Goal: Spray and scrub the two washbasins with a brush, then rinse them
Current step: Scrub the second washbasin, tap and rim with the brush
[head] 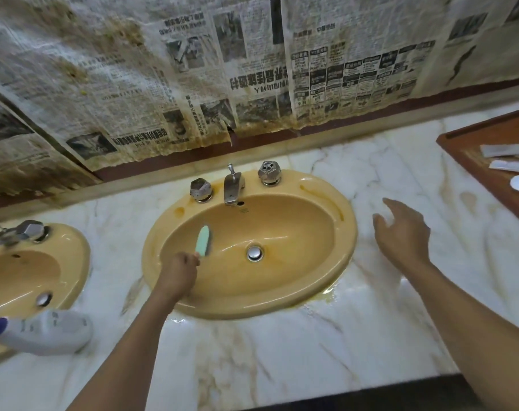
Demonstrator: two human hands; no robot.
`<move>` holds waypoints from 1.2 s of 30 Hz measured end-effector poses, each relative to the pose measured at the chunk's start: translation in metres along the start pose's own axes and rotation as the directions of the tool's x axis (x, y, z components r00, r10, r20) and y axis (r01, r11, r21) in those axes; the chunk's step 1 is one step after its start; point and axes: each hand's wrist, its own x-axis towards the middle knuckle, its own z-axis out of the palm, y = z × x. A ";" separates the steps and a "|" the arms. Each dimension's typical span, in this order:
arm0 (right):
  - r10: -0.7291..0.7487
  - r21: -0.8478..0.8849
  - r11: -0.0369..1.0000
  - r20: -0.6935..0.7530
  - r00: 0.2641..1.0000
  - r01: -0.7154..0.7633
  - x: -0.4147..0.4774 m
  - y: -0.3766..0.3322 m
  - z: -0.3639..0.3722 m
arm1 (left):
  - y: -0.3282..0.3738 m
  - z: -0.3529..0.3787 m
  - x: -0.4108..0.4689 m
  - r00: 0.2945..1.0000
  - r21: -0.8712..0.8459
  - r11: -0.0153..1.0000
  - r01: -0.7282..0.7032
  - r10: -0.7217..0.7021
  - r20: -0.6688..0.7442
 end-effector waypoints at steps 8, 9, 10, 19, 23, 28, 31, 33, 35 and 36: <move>-0.055 -0.510 0.852 0.143 0.988 0.121 -0.004 0.076 0.026 | -0.022 -0.022 0.044 0.988 0.730 0.668 -0.142 0.046 0.150; -0.057 -0.516 0.848 0.136 0.989 0.120 -0.003 0.076 0.027 | -0.020 -0.017 0.049 0.983 0.760 0.633 -0.149 0.015 0.181; -0.061 -0.518 0.847 0.130 0.990 0.120 -0.002 0.077 0.027 | -0.020 -0.011 0.055 0.977 0.782 0.603 -0.159 -0.017 0.212; -0.078 -0.534 0.837 0.098 0.992 0.119 0.000 0.077 0.031 | 0.000 0.074 0.091 0.886 0.646 0.662 -0.380 0.059 0.460; -0.080 -0.511 0.853 0.076 0.994 0.108 0.001 0.078 0.031 | 0.003 0.094 0.082 0.762 0.434 0.746 -0.505 0.149 0.631; -0.068 -0.496 0.864 0.050 0.996 0.084 0.001 0.079 0.032 | -0.011 0.060 0.108 0.926 0.730 0.581 -0.360 0.124 0.357; -0.061 -0.487 0.870 0.052 0.997 0.079 0.001 0.079 0.032 | -0.019 0.059 0.108 0.924 0.682 0.642 -0.350 0.116 0.365; -0.062 -0.490 0.868 0.042 0.997 0.075 0.001 0.079 0.032 | -0.024 0.068 0.101 0.879 0.582 0.712 -0.392 0.105 0.465; -0.061 -0.492 0.867 0.036 0.997 0.071 0.001 0.079 0.033 | -0.024 0.070 0.102 0.884 0.575 0.719 -0.390 0.118 0.453; -0.062 -0.494 0.866 0.036 0.997 0.072 0.001 0.079 0.033 | -0.024 0.067 0.107 0.902 0.611 0.690 -0.388 0.150 0.405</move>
